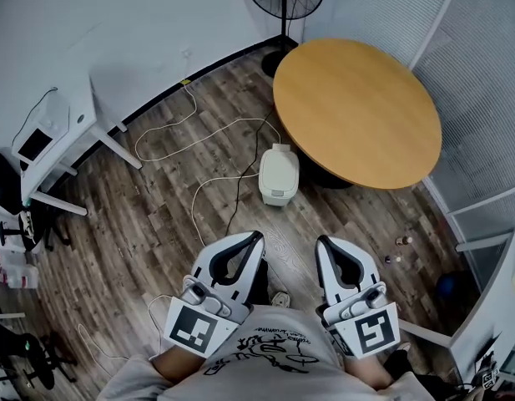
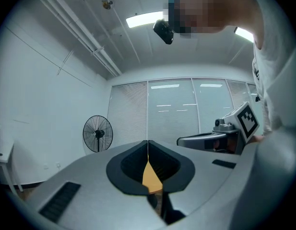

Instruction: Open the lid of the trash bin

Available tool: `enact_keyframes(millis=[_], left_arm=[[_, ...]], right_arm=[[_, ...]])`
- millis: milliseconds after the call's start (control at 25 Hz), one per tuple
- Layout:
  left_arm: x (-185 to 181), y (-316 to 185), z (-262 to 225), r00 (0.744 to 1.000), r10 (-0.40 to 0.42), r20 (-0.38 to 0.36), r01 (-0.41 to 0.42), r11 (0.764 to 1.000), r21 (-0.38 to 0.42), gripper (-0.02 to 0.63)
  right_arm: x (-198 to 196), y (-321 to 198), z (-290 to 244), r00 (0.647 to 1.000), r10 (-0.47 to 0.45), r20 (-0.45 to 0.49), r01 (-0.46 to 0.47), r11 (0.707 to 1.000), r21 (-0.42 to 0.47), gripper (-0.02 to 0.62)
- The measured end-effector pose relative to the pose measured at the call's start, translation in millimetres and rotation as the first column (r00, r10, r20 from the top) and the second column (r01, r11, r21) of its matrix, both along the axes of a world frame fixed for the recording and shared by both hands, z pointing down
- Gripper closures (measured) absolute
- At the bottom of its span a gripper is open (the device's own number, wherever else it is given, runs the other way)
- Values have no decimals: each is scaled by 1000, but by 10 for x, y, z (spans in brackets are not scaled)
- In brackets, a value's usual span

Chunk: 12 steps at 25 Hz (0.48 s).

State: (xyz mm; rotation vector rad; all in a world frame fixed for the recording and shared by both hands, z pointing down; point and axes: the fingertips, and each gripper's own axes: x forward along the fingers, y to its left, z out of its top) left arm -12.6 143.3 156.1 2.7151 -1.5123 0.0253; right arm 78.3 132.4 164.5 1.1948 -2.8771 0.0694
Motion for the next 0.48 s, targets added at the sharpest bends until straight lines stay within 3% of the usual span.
enact_keyframes(millis=[480], left_arm=[[-543, -1064, -31, 1000, -2, -27, 2, 1000, 3, 584]], right_arm=[[-556, -1056, -57, 999, -5, -41, 5, 1000, 5, 589]])
